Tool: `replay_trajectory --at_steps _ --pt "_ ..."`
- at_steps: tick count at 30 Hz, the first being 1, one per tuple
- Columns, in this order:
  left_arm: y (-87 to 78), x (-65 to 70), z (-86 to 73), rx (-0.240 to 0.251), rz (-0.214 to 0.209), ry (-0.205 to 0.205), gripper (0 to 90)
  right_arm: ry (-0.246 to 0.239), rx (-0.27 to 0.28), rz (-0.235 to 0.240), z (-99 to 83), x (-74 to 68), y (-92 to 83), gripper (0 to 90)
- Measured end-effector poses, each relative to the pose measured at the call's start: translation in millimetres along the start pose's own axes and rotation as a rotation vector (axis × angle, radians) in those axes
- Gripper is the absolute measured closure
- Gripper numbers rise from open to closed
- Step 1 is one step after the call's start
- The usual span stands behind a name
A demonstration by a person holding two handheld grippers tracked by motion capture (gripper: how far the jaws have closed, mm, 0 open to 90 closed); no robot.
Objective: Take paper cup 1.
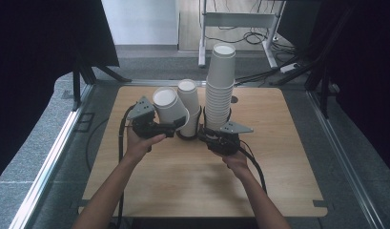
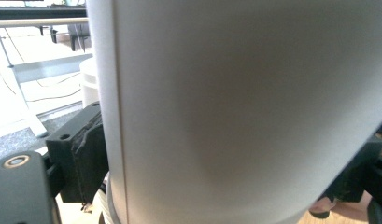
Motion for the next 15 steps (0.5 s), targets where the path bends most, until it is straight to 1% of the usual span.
replay_trajectory --at_steps 3,4,7,12,15 --pt "-1.1 1.8 -5.2 -0.008 0.001 -0.001 11.9 0.003 0.006 -0.003 -5.0 -1.4 -4.0 61.4" --pt "-1.4 2.2 -7.0 -0.011 0.003 0.001 11.9 -0.004 0.004 -0.006 -6.6 -1.3 -4.4 61.0" --pt "-1.6 4.0 -13.3 -0.019 0.007 0.003 11.9 -0.003 -0.004 -0.009 -12.5 -2.3 -5.2 60.2" --pt "-2.4 5.6 -25.9 -0.023 0.002 -0.024 11.9 0.013 -0.009 -0.008 -20.6 -1.9 -8.3 59.6" --pt "-1.8 7.4 -34.4 -0.026 -0.006 -0.053 11.9 0.028 -0.007 -0.007 -25.1 -1.2 -10.9 58.8"
Point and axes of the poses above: each handheld gripper's, and its own axes: y roughly forward along the jaws, z roughly out of its top, x roughly to its right, the point moved 6 cm from there along y, roughly forward along the jaws, and after that the axes turned 8 degrees about -z, right-handed, at the moved point
